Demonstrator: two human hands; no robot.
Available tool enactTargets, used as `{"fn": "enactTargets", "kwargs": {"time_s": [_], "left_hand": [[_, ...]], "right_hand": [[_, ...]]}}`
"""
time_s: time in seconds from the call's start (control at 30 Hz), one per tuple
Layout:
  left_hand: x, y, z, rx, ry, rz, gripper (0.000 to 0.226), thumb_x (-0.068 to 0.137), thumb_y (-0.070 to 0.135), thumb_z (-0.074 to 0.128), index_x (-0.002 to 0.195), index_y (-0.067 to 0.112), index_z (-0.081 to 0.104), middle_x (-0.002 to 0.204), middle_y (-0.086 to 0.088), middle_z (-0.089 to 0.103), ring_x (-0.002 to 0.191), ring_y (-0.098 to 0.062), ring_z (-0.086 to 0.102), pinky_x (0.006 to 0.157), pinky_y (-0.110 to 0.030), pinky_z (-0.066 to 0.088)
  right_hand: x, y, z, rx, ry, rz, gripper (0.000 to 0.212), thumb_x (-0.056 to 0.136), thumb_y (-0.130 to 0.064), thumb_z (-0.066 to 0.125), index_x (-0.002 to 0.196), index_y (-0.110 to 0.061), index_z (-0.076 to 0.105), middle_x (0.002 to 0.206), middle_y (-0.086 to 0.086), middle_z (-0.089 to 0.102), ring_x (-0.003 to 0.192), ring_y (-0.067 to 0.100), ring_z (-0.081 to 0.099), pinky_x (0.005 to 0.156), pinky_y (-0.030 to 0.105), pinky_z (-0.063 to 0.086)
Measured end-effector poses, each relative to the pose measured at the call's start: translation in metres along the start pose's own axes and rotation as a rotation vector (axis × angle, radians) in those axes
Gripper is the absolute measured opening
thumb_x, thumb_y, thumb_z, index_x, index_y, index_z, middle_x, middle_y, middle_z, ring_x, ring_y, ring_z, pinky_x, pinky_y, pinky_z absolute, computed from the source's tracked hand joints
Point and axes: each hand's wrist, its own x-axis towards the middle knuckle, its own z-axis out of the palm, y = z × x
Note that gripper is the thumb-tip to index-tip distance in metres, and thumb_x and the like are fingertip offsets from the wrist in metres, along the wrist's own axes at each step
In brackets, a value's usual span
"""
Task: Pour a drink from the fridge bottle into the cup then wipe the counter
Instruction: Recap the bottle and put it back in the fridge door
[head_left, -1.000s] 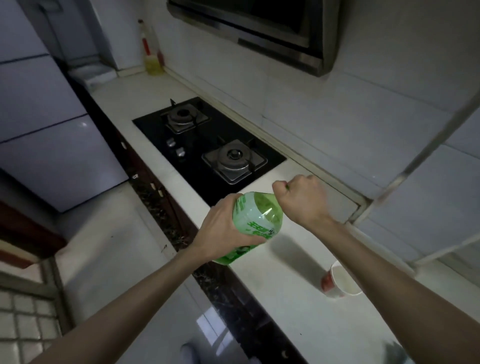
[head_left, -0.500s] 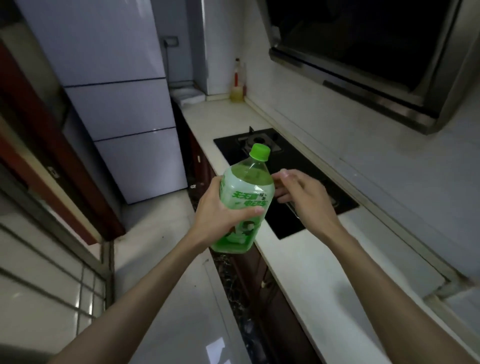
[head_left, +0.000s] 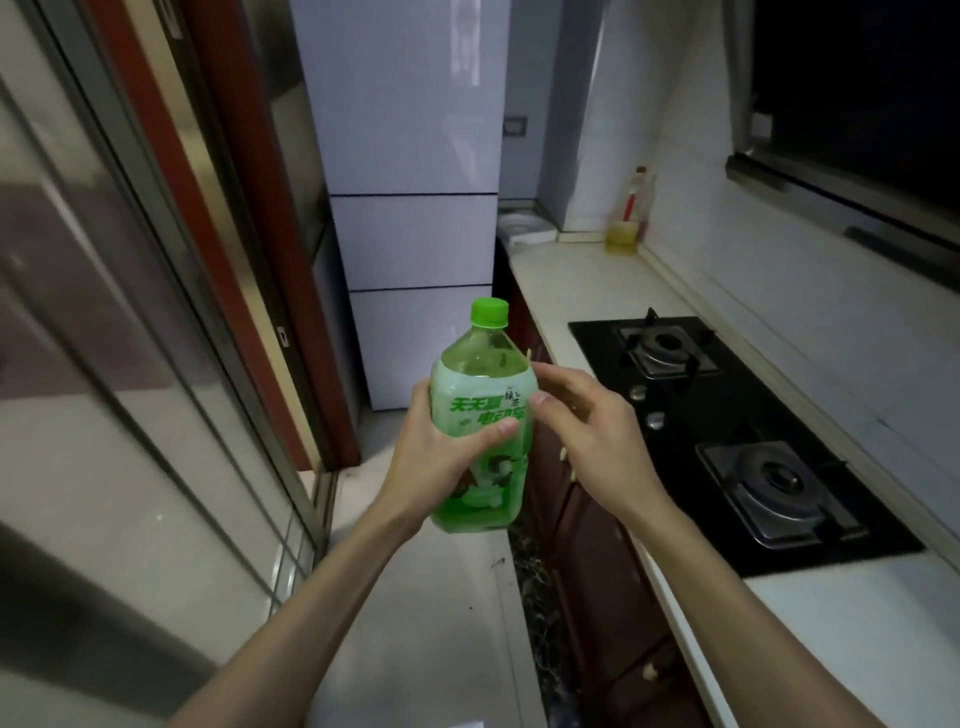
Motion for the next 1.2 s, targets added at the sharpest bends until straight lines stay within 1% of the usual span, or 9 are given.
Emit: {"fn": "enactTargets", "kwargs": {"time_s": [0.13,0.23,0.33,0.5,0.63,0.73,0.83,1.03,1.2], "left_hand": [[0.022,-0.005,-0.022,-0.032,0.071,-0.005,0.073,0.061,0.034,0.091,0.120,0.026,0.050,0.108,0.005,0.071,0.095,-0.007,0.071,0.075,-0.025,0.056],[0.043,-0.013,-0.031,-0.040,0.118,-0.013,0.075,0.058,0.037,0.092,0.120,0.029,0.050,0.109,0.005,0.071,0.098,-0.009,0.071,0.080,-0.031,0.058],[0.069,-0.018,-0.034,-0.046,0.144,-0.020,0.082,0.056,0.041,0.092,0.124,0.028,0.049,0.114,0.003,0.070,0.103,-0.015,0.071,0.086,-0.038,0.058],[0.121,-0.015,-0.031,-0.024,0.195,-0.018,0.081,0.058,0.031,0.094,0.125,0.021,0.051,0.110,0.001,0.072,0.099,-0.014,0.072,0.080,-0.031,0.058],[0.166,-0.009,-0.024,0.005,0.217,-0.016,0.088,0.052,0.036,0.094,0.127,0.019,0.050,0.111,-0.001,0.072,0.099,-0.016,0.072,0.082,-0.034,0.059],[0.194,-0.012,-0.021,0.003,0.244,-0.018,0.089,0.051,0.038,0.093,0.127,0.017,0.051,0.112,-0.003,0.072,0.100,-0.019,0.072,0.084,-0.039,0.059],[0.216,-0.018,-0.023,0.009,0.280,-0.035,0.089,0.051,0.038,0.093,0.127,0.018,0.052,0.112,-0.002,0.073,0.100,-0.018,0.072,0.085,-0.039,0.059],[0.263,-0.030,-0.047,0.028,0.323,-0.060,0.092,0.049,0.041,0.093,0.128,0.018,0.052,0.113,-0.003,0.072,0.100,-0.018,0.072,0.088,-0.041,0.059],[0.315,-0.044,-0.082,0.038,0.353,-0.076,0.088,0.049,0.036,0.093,0.125,0.017,0.052,0.110,-0.003,0.072,0.096,-0.016,0.073,0.082,-0.034,0.059]], "right_hand": [[0.029,0.001,0.026,0.037,-0.076,-0.035,0.038,0.091,-0.024,0.061,0.129,-0.018,0.063,0.122,-0.006,0.065,0.110,0.005,0.063,0.094,0.027,0.052],[0.054,0.006,0.038,0.056,-0.142,-0.034,0.037,0.094,-0.015,0.061,0.130,-0.020,0.062,0.123,-0.005,0.063,0.108,0.003,0.063,0.090,0.021,0.052],[0.083,0.015,0.046,0.064,-0.181,-0.056,0.038,0.093,-0.011,0.061,0.125,-0.033,0.059,0.119,-0.005,0.062,0.104,0.001,0.063,0.087,0.018,0.052],[0.141,0.033,0.047,0.087,-0.228,-0.088,0.039,0.094,-0.014,0.061,0.129,-0.030,0.060,0.119,-0.006,0.061,0.104,0.001,0.062,0.086,0.018,0.052],[0.186,0.045,0.038,0.094,-0.252,-0.108,0.039,0.095,-0.014,0.060,0.131,-0.026,0.059,0.118,-0.007,0.062,0.102,-0.004,0.061,0.083,0.013,0.051],[0.219,0.056,0.033,0.063,-0.275,-0.141,0.038,0.094,-0.013,0.060,0.131,-0.022,0.060,0.116,-0.006,0.064,0.101,-0.002,0.063,0.084,0.011,0.049],[0.247,0.065,0.038,0.027,-0.322,-0.158,0.038,0.093,-0.013,0.061,0.131,-0.020,0.061,0.116,-0.006,0.064,0.101,-0.001,0.063,0.084,0.010,0.049],[0.303,0.081,0.069,0.015,-0.377,-0.172,0.038,0.092,-0.010,0.062,0.129,-0.017,0.062,0.115,-0.006,0.065,0.099,-0.003,0.063,0.081,0.008,0.049],[0.354,0.093,0.111,-0.014,-0.390,-0.174,0.036,0.092,-0.013,0.062,0.129,-0.016,0.062,0.111,-0.009,0.065,0.098,-0.003,0.063,0.079,0.007,0.048]]}}
